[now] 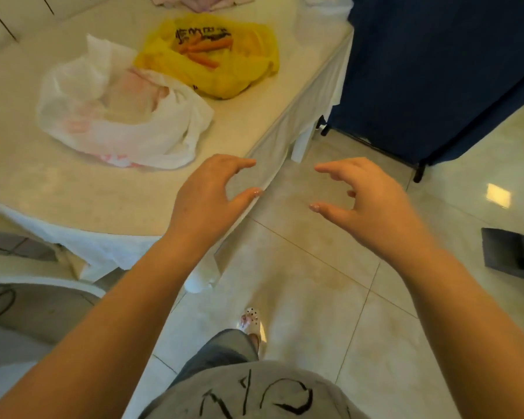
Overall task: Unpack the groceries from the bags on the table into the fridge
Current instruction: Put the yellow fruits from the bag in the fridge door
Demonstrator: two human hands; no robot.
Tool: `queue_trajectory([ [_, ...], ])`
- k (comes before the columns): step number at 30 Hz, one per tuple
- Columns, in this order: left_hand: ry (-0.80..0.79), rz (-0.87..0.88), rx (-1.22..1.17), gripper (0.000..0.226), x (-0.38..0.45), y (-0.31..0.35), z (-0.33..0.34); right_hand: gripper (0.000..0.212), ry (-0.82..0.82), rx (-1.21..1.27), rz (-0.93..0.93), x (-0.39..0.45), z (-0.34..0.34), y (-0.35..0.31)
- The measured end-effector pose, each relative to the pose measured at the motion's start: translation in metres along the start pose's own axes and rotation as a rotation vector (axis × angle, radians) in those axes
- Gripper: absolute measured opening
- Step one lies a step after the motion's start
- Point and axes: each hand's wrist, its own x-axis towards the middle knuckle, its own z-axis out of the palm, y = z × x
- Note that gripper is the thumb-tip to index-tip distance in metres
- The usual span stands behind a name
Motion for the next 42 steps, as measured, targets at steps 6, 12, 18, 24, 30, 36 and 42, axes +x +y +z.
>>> queue_trajectory([
  [6, 0.015, -0.055, 0.041, 0.041, 0.104, -0.023, 0.001, 0.054, -0.043, 0.052, -0.035, 0.116, -0.009, 0.021],
  [12, 0.066, -0.172, 0.095, 0.042, 0.194, -0.048, 0.014, 0.052, -0.085, 0.089, -0.129, 0.237, -0.012, 0.055],
  [18, 0.16, -0.317, 0.165, 0.04, 0.286, -0.073, 0.043, 0.051, -0.143, 0.156, -0.334, 0.381, -0.019, 0.099],
  [24, 0.214, -0.435, 0.272, 0.041, 0.347, -0.097, 0.059, 0.049, -0.265, 0.159, -0.517, 0.503, -0.009, 0.116],
  [30, 0.134, -0.366, 0.36, 0.047, 0.367, -0.123, 0.074, 0.049, -0.339, 0.198, -0.647, 0.557, 0.033, 0.112],
  [36, 0.112, -0.282, 0.414, 0.05, 0.392, -0.174, 0.086, 0.06, -0.468, 0.077, -0.657, 0.576, 0.08, 0.101],
  [42, -0.047, -0.301, 0.654, 0.057, 0.409, -0.215, 0.092, 0.077, -0.602, -0.128, -0.669, 0.587, 0.119, 0.092],
])
